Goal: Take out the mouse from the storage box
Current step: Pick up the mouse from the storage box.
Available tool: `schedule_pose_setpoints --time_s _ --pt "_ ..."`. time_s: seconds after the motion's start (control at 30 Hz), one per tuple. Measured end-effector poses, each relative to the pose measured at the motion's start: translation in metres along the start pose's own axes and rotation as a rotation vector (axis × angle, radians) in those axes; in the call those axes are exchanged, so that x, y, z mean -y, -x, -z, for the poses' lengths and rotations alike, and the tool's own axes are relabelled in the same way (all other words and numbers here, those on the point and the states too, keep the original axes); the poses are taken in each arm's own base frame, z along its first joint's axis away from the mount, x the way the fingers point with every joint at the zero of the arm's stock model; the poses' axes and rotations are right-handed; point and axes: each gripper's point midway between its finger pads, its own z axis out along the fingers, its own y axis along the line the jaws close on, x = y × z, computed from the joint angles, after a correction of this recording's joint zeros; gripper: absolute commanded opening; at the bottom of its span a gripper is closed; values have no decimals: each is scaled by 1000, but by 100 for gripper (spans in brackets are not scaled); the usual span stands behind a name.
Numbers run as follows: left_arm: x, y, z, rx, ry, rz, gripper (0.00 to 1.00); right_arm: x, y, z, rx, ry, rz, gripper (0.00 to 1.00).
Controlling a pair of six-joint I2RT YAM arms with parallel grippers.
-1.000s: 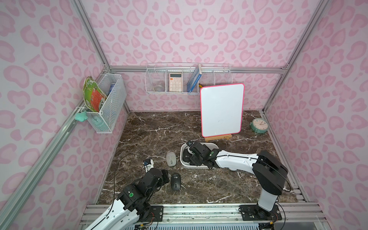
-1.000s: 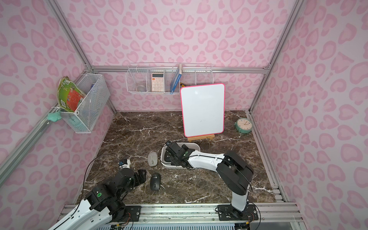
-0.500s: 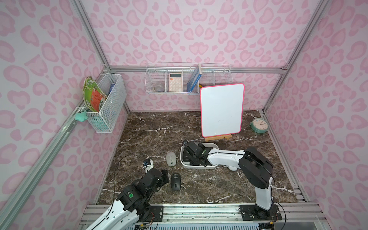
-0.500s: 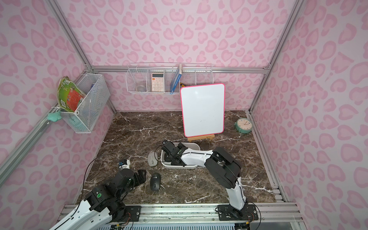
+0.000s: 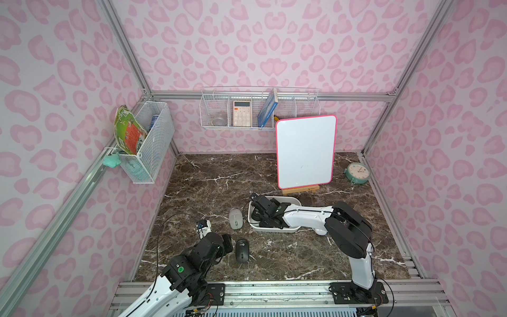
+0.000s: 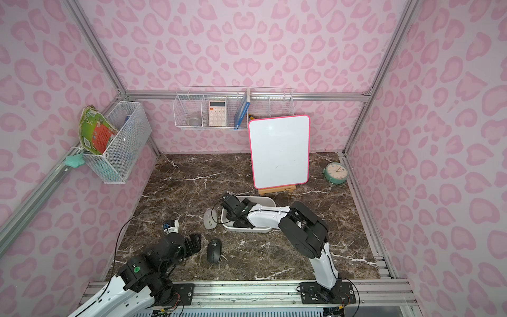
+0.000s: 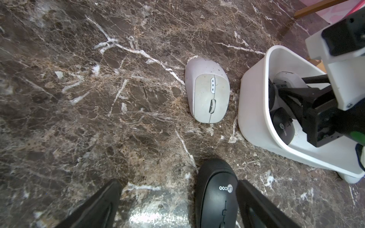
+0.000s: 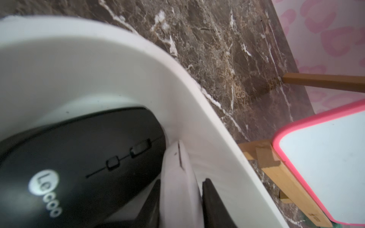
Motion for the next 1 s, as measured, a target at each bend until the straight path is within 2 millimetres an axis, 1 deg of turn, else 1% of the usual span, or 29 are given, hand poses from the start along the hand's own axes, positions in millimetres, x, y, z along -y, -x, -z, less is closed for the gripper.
schedule_pose_setpoints --time_s 0.2,0.4,0.53,0.63,0.87,1.0 --pt "0 0 0 2 2 0 96 5 0 9 8 3 -17 25" --pt "1 2 1 4 -1 1 97 16 9 28 39 3 -53 24" --pt "2 3 1 3 2 0 97 24 9 45 52 6 -85 24" --pt "4 5 2 3 1 0 96 32 4 60 51 8 -116 23" --pt "10 6 -4 -9 10 -20 97 49 -21 95 23 18 -211 21" --pt "16 8 -8 -18 12 -27 96 55 -44 111 -21 21 -273 20"
